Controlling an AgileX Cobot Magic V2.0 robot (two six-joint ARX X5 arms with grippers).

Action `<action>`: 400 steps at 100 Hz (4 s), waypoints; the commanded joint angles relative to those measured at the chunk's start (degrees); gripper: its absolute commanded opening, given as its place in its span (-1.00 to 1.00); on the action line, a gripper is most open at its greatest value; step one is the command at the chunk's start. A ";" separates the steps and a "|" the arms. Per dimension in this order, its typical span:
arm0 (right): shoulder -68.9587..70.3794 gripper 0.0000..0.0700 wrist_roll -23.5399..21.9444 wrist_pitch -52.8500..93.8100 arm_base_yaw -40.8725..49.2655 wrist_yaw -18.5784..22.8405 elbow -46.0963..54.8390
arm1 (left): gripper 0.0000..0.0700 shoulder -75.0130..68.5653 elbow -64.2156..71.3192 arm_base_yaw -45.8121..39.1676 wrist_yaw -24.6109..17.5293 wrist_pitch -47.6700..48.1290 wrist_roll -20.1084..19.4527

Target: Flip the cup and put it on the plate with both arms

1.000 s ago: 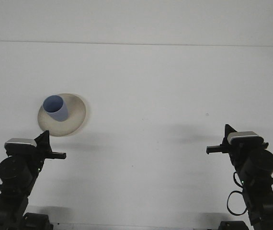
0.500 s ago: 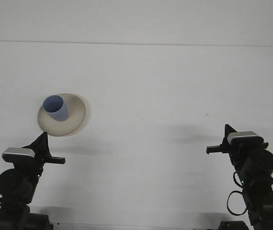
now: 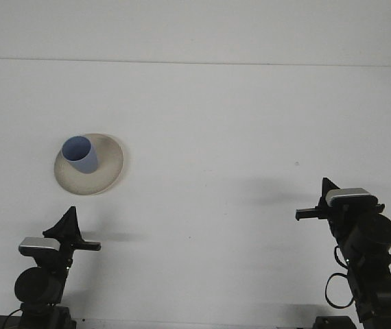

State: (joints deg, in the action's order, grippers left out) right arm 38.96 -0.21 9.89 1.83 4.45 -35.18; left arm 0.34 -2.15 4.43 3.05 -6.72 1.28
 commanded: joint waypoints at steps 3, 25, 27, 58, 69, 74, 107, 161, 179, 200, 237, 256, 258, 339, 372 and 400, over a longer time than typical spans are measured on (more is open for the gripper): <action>0.07 -1.00 0.07 -0.76 0.09 0.04 -0.37 | -0.97 -0.17 0.50 -0.09 0.09 -0.74 1.42; 0.07 -1.00 0.07 -0.87 0.09 0.02 -0.37 | -0.97 -0.15 1.36 -0.15 -0.04 -1.57 1.81; 0.07 -1.00 0.07 -0.87 0.09 0.04 -0.37 | -0.97 -0.17 1.36 -0.13 -0.04 -1.55 1.81; 0.09 -1.00 0.04 -0.87 0.09 0.02 -0.37 | -0.97 -0.15 1.33 -0.13 -0.04 -1.51 1.81; 0.07 -1.00 0.04 -0.87 0.07 0.02 -0.37 | -0.97 -0.15 1.33 -0.13 -0.04 -1.53 1.81; 0.09 -1.00 0.04 -0.85 0.09 0.02 -0.37 | -0.97 -0.15 1.33 -0.13 -0.04 -1.51 1.81; 0.07 -1.00 0.07 -0.87 0.09 0.02 -0.37 | -0.97 -0.15 1.33 -0.13 -0.04 -1.51 1.81; -4.31 -1.00 0.09 -0.90 0.04 -0.13 0.50 | -0.97 -0.15 1.33 -0.13 -0.04 -1.51 1.81; -10.67 -1.00 0.09 -2.38 0.02 -0.15 5.16 | -0.97 -0.15 1.33 -0.13 -0.04 -1.51 1.81; -19.98 -1.00 0.07 -10.47 0.02 -0.13 15.34 | -0.97 -0.15 1.33 -0.13 -0.04 -1.51 1.81; -36.11 -1.00 0.07 -11.58 -1.55 -0.20 26.16 | -0.97 -0.15 1.33 -0.13 -0.04 -1.51 1.81; -38.88 -1.00 0.04 -14.38 -2.51 -0.17 30.12 | -0.97 -0.15 1.33 -0.13 -0.04 -1.51 1.81; -38.88 -1.00 0.04 -14.73 -2.51 -0.15 30.47 | -0.97 -0.15 1.33 -0.13 -0.04 -1.53 1.81; -38.91 -1.00 0.04 -20.15 -2.47 -0.13 34.47 | -0.97 -0.15 1.31 -0.13 -0.04 -1.51 1.81; -38.88 -1.00 0.04 -20.15 -2.47 -0.15 34.47 | -0.97 -0.15 1.31 -0.13 -0.04 -1.51 1.81; -38.88 -1.00 0.04 -20.15 -2.47 -0.13 34.47 | -0.97 -0.15 1.31 -0.13 -0.04 -1.51 1.81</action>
State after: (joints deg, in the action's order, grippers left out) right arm 0.10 -0.21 -9.63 -0.54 4.34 -0.84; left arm 0.32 -1.96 4.36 3.03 -7.51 2.57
